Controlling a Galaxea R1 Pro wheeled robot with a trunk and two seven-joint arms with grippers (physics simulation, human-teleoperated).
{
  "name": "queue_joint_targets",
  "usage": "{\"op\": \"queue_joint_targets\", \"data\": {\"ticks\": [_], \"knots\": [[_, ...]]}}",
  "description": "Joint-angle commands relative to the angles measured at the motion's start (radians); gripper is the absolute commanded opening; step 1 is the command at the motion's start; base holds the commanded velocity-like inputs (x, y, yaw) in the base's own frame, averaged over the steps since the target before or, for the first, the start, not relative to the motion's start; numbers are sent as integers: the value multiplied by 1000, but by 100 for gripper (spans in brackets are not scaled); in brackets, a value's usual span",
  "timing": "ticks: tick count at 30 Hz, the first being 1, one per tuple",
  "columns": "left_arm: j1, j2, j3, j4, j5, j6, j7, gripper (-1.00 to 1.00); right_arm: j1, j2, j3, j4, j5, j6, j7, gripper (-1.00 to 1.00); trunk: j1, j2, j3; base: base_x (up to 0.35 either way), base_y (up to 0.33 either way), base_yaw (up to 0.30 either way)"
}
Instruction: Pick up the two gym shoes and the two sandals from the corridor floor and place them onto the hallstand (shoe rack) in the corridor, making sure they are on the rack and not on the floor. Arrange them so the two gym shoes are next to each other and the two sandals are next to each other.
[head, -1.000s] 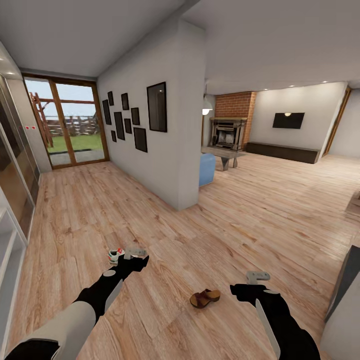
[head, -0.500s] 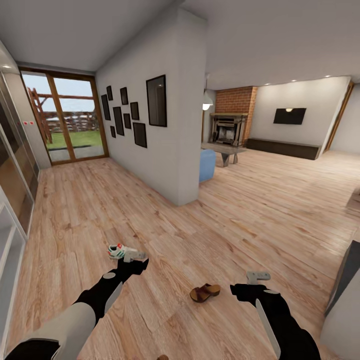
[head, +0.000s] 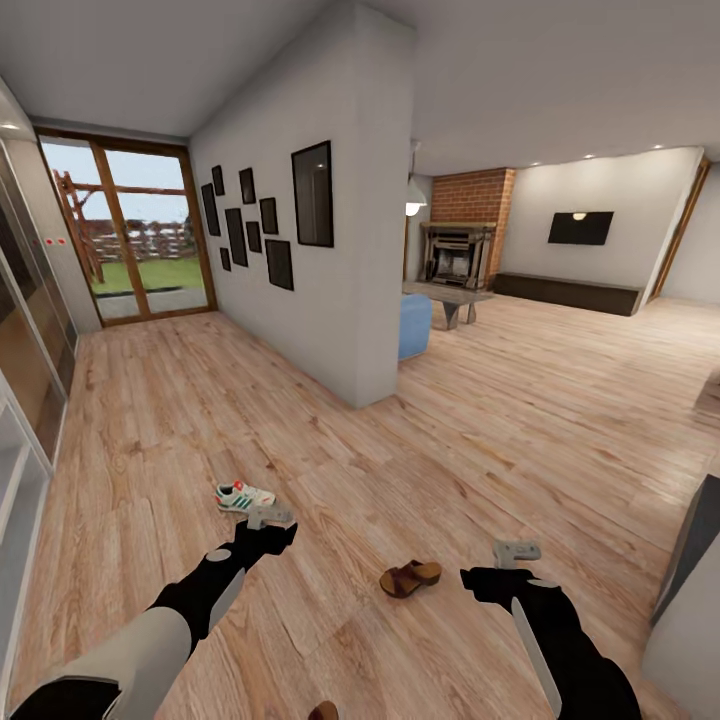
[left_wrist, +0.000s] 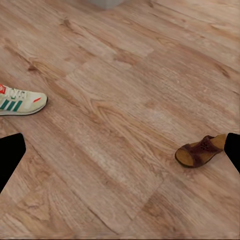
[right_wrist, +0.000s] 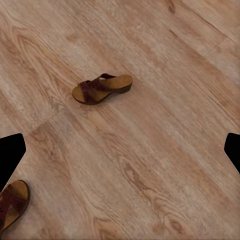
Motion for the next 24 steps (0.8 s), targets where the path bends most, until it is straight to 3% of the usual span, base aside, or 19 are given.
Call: {"op": "queue_joint_targets", "data": {"ticks": [1, 9, 13, 17, 19, 20, 24], "knots": [[-1, 0, -4, 9, -1, -4, 0, 100, 0, 0, 0, -1, 0, 5, 0, 100, 4, -8, -4, 0, 0, -15], [-1, 1, -4, 110, -4, -25, 0, 100, 0, 0, 0, -1, -1, 5, 2, 100, 35, -64, -34, 0, 0, -167], [-1, 1, -5, 174, -11, -91, 0, 100, 0, 0, 0, -1, -1, 5, 2, 100, 50, -92, -50, 0, 0, -233], [-1, 2, -5, 257, -89, -175, 0, 100, 0, 0, -1, -1, -1, 5, 3, 100, 65, -120, -64, 0, 0, -105], [-1, 5, -5, 277, -144, -213, 0, 100, 0, 0, -1, -2, -1, 5, 3, 100, 73, -134, -71, 0, 0, -37], [1, 12, -5, 289, -203, -247, 0, 100, 0, 0, -1, -2, -1, 5, 3, 100, 77, -141, -74, 0, 0, -13], [11, 19, -4, 296, -246, -266, 0, 100, 0, 0, -1, -3, -1, 5, 3, 100, 92, -169, -87, 0, 0, -6]]}}
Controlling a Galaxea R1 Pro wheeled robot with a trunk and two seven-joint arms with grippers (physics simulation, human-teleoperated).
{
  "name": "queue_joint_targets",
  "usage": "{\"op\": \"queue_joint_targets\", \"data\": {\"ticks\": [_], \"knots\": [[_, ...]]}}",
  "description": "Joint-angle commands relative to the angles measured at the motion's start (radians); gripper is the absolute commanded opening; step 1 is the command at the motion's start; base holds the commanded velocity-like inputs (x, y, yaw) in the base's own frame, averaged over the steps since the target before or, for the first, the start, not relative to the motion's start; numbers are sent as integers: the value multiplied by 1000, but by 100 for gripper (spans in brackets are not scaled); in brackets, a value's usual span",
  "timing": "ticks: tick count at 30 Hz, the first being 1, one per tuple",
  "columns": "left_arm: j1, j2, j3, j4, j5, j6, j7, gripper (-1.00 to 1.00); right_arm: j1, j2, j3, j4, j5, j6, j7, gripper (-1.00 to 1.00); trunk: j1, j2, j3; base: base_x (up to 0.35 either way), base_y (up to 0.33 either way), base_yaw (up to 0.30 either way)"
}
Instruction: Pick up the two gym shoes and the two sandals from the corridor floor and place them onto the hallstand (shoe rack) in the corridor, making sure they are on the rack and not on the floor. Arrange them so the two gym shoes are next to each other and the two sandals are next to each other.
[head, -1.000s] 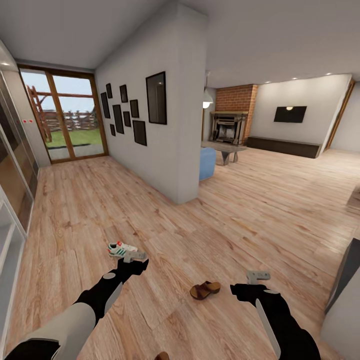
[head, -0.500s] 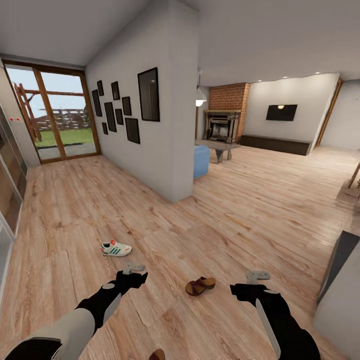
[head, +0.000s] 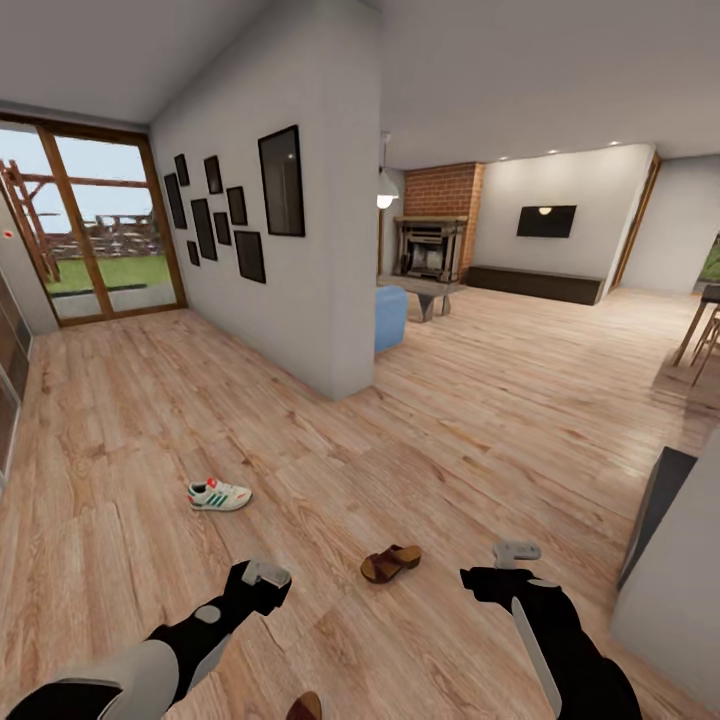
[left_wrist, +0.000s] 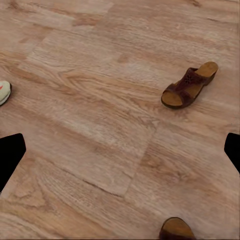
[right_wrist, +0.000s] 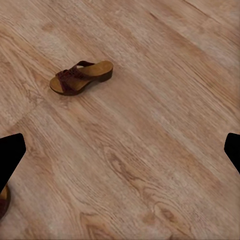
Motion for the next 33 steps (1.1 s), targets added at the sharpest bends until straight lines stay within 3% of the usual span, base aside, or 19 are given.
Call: {"op": "queue_joint_targets", "data": {"ticks": [1, 7, 14, 25, 33], "knots": [[4, 3, -5, 1, -3, -5, -1, 100, -1, 0, 0, -1, -1, 5, 0, 100, 4, -8, -4, 0, 0, -3], [60, 21, -6, 3, -18, -10, -1, 100, -1, 0, 0, -1, -1, 6, 0, 100, 27, -50, -30, 0, 0, 0], [86, 20, -6, 3, -24, -11, -2, 100, -1, 0, 0, -1, -1, 6, 0, 100, 54, -99, -63, 0, 0, 0], [113, 21, -6, 4, -69, -11, -2, 100, -1, 0, 0, -1, -1, 6, 0, 100, 96, -176, -115, 0, 0, 0], [118, 20, -6, 4, -74, -11, -2, 100, -1, 0, 1, -1, -1, 6, 0, 100, 126, -232, -153, 0, 0, 0]]}}
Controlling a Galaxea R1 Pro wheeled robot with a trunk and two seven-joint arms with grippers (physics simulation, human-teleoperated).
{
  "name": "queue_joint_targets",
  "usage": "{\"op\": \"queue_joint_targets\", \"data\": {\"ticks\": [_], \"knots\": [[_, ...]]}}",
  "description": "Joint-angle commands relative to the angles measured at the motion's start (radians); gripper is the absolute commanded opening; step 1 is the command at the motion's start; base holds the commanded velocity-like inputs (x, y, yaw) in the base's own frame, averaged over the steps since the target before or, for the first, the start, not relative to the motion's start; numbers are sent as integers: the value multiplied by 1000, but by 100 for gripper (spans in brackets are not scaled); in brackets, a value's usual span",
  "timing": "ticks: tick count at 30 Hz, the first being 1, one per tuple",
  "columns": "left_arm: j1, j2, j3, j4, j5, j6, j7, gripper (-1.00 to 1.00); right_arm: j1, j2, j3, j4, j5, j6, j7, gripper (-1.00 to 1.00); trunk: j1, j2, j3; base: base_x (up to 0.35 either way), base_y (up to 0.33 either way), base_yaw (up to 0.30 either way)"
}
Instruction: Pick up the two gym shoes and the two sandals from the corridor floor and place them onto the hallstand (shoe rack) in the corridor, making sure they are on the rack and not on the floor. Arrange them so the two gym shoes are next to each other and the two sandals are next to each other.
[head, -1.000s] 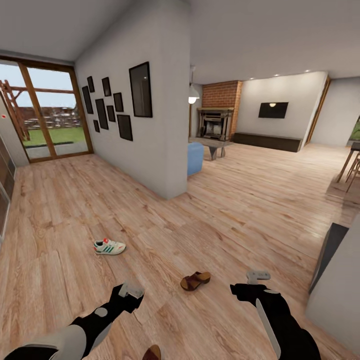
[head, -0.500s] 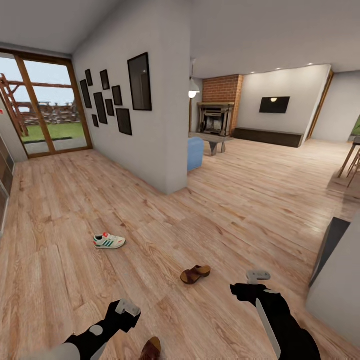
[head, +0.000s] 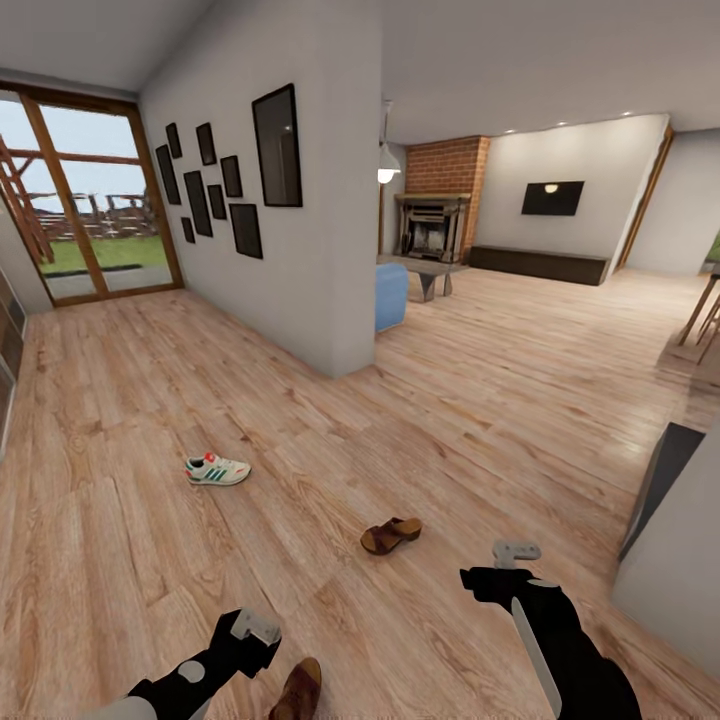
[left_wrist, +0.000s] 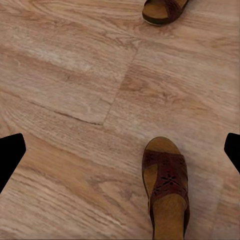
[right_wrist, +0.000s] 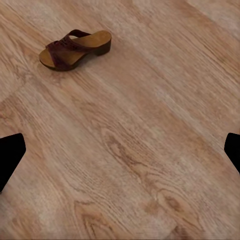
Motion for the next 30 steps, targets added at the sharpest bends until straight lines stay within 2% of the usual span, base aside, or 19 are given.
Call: {"op": "queue_joint_targets", "data": {"ticks": [1, 15, 23, 30], "knots": [[0, 0, -6, 0, 1, -3, -1, 100, -1, 0, 0, -1, -1, 5, 0, 100, 4, -8, -6, 0, 0, 0], [1, 0, -7, 1, 1, -2, -2, 100, -1, 1, -1, -1, -1, 5, 0, 100, 57, -106, -72, 0, 0, -9], [36, 0, -7, 0, 1, -2, -2, 100, -1, 0, -1, -1, -1, 5, 0, 100, 88, -162, -109, 0, 0, -151], [37, 0, -7, 0, 1, -2, -2, 100, -1, 0, -1, -1, -1, 5, 0, 100, 115, -211, -135, 0, 0, -67]]}}
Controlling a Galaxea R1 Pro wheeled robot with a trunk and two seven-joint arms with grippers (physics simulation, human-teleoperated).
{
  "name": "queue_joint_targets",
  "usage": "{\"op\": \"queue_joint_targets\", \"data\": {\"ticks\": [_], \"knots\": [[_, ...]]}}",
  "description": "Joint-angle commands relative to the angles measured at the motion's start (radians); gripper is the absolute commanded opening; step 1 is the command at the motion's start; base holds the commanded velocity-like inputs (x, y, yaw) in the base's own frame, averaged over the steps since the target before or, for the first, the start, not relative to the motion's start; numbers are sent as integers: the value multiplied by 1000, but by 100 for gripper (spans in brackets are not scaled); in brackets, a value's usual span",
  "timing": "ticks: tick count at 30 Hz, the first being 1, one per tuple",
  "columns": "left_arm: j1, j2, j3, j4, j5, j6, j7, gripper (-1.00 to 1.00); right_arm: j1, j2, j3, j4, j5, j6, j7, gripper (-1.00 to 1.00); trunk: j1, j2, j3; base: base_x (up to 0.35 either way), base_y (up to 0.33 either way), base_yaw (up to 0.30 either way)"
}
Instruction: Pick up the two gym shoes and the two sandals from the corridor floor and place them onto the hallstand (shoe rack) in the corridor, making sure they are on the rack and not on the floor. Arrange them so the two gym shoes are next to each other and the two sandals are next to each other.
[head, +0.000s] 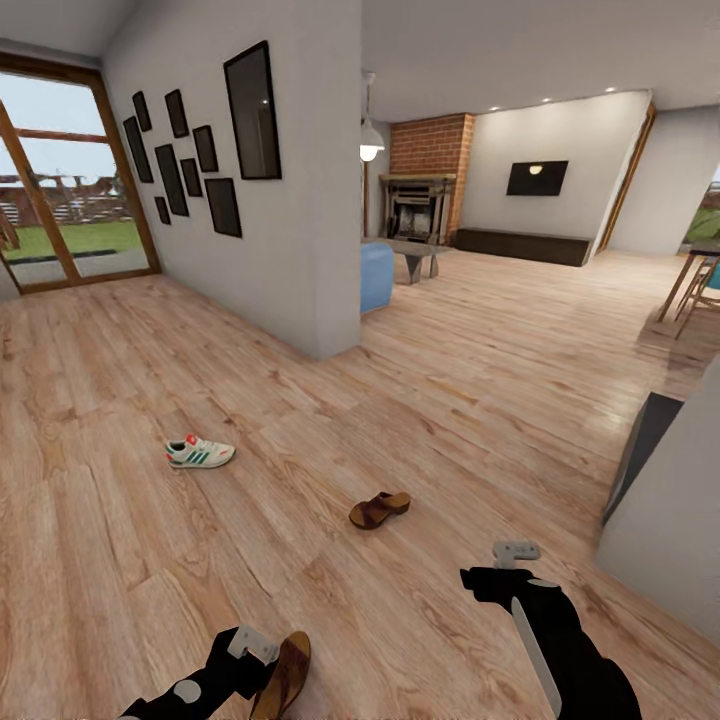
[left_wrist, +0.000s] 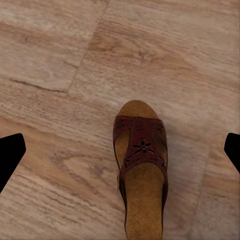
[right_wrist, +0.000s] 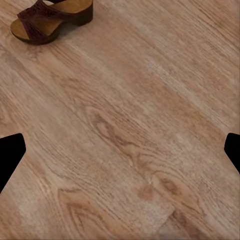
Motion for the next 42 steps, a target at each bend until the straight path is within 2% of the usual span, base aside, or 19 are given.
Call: {"op": "queue_joint_targets", "data": {"ticks": [1, 7, 40, 42], "knots": [[-1, 1, -6, 0, 1, -3, -1, 100, 0, 0, 0, -1, -1, 5, 0, 100, 0, -1, -1, 0, 0, -11], [0, 2, -5, 0, 1, -3, -1, 100, 0, 0, 1, -1, -1, 5, 0, 100, 4, -8, -6, 0, 0, -4], [0, 5, -4, -2, 0, -3, 0, 100, 0, 0, 1, -1, -1, 5, 0, 100, 130, -239, -161, 0, 0, 0], [0, 11, -4, -3, -1, -2, 0, 100, 0, 0, 0, -1, -1, 5, 0, 100, 131, -239, -172, 0, 0, 0]]}}
